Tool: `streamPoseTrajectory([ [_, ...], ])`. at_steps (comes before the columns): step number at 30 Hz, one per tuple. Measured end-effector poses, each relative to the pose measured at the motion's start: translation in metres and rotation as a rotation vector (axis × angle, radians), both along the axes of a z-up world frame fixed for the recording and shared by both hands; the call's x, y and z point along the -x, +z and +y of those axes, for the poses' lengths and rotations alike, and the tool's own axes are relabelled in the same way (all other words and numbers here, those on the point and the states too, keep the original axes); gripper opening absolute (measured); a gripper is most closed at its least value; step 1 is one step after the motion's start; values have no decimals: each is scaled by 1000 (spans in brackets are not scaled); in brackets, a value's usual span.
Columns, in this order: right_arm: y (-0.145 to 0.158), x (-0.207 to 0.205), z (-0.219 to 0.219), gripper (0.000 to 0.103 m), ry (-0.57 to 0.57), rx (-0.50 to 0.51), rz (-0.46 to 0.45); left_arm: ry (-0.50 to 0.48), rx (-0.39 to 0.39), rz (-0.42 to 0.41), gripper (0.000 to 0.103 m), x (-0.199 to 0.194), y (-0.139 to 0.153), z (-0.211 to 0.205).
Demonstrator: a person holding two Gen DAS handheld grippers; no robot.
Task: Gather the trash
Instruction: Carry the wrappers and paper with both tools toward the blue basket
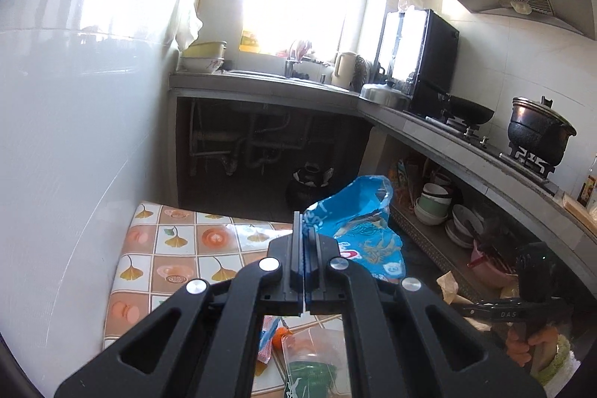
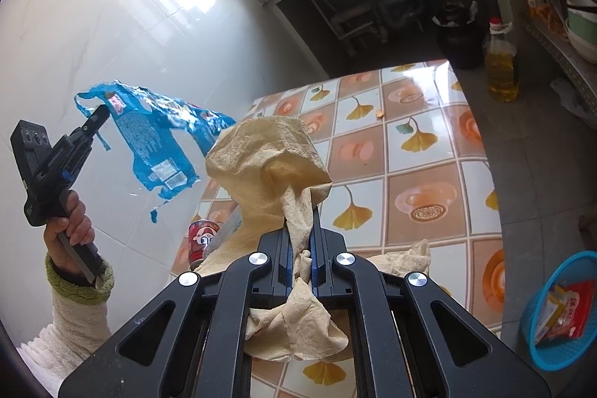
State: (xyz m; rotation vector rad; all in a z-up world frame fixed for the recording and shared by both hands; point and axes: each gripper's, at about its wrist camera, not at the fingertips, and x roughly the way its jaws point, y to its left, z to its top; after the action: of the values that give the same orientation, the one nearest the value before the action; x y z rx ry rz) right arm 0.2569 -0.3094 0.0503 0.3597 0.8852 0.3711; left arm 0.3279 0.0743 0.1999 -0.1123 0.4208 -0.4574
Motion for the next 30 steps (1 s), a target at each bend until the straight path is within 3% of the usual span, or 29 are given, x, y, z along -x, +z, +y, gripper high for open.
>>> streamPoseTrajectory([
  [6, 4, 11, -6, 5, -19, -16, -12, -33, 42, -39, 0, 26, 23, 0],
  [14, 13, 50, -30, 5, -96, -57, -45, -165, 68, -72, 0, 66, 39, -34],
  [21, 19, 99, -66, 5, -200, -89, -77, -286, 59, -91, 0, 96, 45, -73],
  [30, 15, 157, -120, 5, -329, -161, -119, -438, 59, -27, 0, 116, 35, -156],
])
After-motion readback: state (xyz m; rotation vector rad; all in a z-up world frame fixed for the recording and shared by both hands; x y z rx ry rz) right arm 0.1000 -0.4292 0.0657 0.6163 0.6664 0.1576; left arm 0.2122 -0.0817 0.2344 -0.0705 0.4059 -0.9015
